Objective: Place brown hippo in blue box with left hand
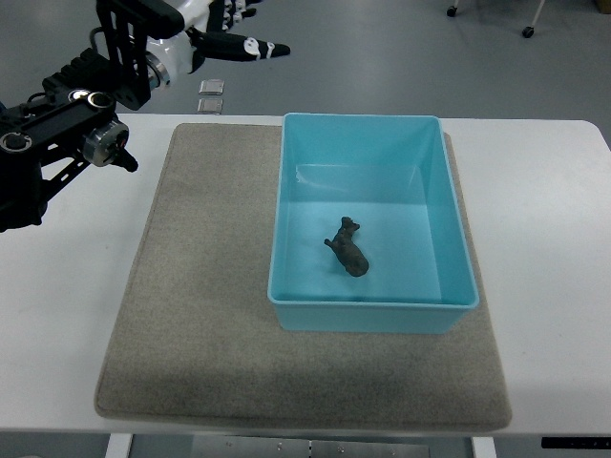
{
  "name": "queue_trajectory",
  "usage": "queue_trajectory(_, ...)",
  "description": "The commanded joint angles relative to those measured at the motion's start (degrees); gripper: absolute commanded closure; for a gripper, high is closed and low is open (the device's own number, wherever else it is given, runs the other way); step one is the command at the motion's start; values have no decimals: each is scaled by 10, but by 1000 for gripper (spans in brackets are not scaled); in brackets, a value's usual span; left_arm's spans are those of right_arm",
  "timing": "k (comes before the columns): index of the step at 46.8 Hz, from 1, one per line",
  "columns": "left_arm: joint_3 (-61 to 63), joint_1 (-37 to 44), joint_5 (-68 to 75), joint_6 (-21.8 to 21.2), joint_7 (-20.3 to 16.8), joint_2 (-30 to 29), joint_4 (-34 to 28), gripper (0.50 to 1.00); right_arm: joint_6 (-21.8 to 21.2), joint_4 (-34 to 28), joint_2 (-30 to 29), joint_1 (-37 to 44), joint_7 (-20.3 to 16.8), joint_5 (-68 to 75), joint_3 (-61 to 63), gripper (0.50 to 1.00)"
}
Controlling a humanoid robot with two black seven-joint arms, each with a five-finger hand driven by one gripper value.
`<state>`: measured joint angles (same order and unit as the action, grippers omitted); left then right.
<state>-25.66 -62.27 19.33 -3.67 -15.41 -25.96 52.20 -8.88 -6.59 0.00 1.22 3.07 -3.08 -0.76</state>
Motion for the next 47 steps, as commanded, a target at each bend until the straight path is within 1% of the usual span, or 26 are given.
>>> queue_trajectory(1,-18,13,-55,1,-1,-1,-13,504,0,0,0,0,0,0,0,564)
queue_trajectory(6,-45,44,-83,0,-1,-1,-18,504,0,0,0,0,0,0,0,564)
queue_trajectory(13,-140,92,-91,2,1,5,-34,504,0,0,0,0,0,0,0,564)
queue_trajectory(17,-166,109,-91,1,2,6,-35,504,0,0,0,0,0,0,0,564)
queue_trajectory(27,-169,131,-139,-7,2,11,-60,504,0,0,0,0,0,0,0,564)
queue_trajectory(35,-169,135,-192,1,2,14,-80,504,0,0,0,0,0,0,1,564)
queue_trajectory(47,-170,163,-193,18,-1,14,-80,504,0,0,0,0,0,0,0,564)
